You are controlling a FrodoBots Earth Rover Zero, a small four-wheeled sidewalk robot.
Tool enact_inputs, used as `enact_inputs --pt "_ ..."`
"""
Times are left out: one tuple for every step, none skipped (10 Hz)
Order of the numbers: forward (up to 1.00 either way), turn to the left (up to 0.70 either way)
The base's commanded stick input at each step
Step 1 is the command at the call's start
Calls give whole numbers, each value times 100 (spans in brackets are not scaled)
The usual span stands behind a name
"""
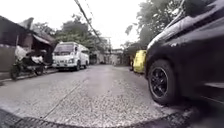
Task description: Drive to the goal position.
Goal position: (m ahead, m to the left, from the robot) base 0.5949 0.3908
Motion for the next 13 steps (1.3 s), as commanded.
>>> enact_inputs --pt "50 0" --pt "50 0" --pt "50 0" --pt "50 0" --pt "50 0" --pt "50 0" --pt "50 0" --pt "50 0" --pt "50 0" --pt "50 0" --pt "50 0" --pt "50 0" --pt "50 0"
